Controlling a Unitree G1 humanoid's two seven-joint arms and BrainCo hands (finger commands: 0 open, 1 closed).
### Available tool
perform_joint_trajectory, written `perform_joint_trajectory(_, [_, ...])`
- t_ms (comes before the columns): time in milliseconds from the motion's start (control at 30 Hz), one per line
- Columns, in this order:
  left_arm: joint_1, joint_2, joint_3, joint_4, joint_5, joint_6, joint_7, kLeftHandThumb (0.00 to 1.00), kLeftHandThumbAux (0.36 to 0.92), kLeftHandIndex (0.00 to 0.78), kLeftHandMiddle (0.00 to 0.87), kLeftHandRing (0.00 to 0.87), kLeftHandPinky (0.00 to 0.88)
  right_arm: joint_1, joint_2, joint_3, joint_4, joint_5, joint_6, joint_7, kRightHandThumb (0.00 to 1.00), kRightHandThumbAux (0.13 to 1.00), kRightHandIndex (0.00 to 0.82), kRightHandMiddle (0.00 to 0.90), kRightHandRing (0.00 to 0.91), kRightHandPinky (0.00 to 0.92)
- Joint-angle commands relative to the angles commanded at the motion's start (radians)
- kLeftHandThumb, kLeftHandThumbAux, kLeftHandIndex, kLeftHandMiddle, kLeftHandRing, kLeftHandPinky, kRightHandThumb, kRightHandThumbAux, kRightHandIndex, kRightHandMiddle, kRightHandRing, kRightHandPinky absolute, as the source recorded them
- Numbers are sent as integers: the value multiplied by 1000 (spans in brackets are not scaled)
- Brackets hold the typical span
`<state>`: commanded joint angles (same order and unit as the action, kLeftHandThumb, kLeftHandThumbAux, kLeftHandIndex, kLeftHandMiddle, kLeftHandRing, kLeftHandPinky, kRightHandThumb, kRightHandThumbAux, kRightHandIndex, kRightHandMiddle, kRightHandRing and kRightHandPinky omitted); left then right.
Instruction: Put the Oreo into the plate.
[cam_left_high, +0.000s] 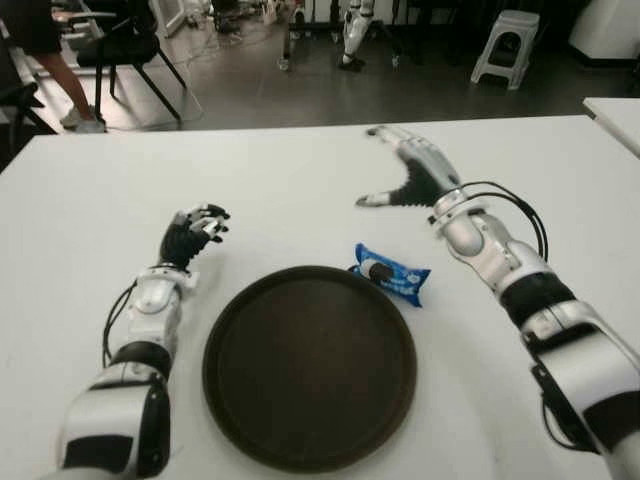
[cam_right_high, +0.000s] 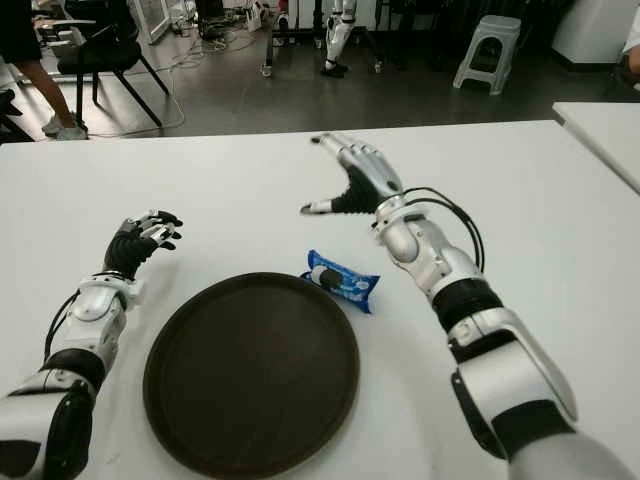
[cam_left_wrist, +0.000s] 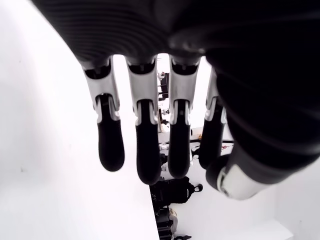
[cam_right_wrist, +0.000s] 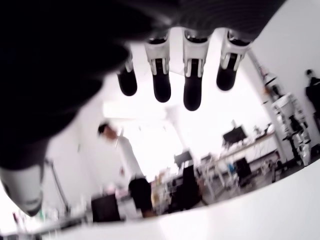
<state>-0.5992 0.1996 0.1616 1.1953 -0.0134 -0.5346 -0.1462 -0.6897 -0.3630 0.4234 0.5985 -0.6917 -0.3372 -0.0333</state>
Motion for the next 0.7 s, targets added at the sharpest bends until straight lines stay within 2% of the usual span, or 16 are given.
perform_joint_trajectory(200, [2,2,-3,-3,1,-3,-2,693,715,411,401,434,452,71,-46,21,-198,-54,109,145,0,664,137,166,168,132])
perform_joint_trajectory(333, [1,3,-2,0,-2,3,-1,694,715,412,404,433,447,144,-92,21,-431,-87,204,301,0,703,164,187,195,171])
perform_joint_trajectory(533, [2,3,2,0,-8,-2,-7,694,715,413,411,435,449,178,-94,11,-521,-100,254,360,0,719,174,194,198,175])
perform_joint_trajectory(700, [3,2,5,-2,-12,-7,-13,695,714,414,413,440,454,204,-97,-1,-597,-104,291,396,0,697,140,166,156,137])
